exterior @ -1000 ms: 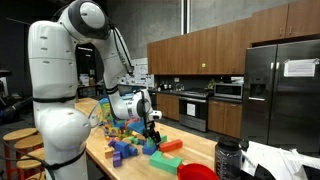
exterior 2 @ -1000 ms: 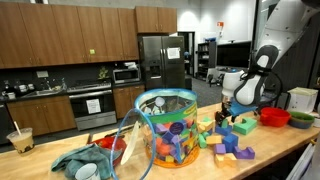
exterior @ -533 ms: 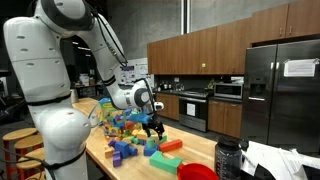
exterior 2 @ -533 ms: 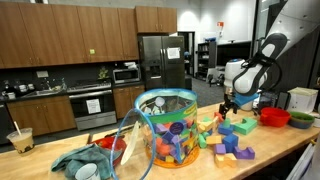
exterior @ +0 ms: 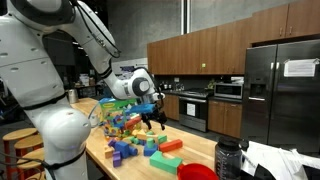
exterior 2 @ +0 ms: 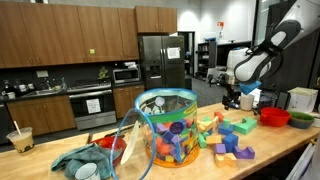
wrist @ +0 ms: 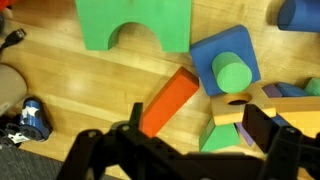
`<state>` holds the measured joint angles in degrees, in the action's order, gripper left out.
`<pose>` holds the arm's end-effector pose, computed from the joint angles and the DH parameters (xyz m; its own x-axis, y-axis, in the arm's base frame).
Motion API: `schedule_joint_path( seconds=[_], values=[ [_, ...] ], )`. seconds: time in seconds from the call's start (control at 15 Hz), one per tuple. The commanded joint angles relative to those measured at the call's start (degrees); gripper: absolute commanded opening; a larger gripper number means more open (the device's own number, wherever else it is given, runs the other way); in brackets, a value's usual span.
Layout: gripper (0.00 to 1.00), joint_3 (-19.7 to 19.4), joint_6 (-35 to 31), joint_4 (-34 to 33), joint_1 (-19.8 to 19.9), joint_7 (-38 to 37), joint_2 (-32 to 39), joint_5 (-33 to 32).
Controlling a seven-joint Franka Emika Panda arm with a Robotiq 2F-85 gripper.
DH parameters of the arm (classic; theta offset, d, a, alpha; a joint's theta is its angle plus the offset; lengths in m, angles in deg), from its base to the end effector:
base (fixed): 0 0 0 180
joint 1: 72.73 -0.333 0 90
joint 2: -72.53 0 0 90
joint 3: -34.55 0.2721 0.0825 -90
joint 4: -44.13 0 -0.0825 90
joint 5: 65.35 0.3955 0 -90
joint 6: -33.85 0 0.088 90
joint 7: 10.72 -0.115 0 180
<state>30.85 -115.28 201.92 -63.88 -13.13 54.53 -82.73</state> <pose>0.4092 -0.0834 0.2687 0.9889 0.0013 0.1487 -0.0239 -0.9856 0.1675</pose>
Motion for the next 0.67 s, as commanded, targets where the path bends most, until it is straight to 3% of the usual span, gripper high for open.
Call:
schedule_joint_path(
  seconds=[0.0,0.4,0.6],
  values=[
    [1.0,-0.7,2.3,-0.5,-0.8,5.3,-1.7,1.5],
    [1.0,-0.7,1.6,-1.1,-3.3,11.1,-0.5,2.8],
    [1.0,0.3,1.1,-0.5,-2.2,8.3,-0.5,1.3]
  ],
)
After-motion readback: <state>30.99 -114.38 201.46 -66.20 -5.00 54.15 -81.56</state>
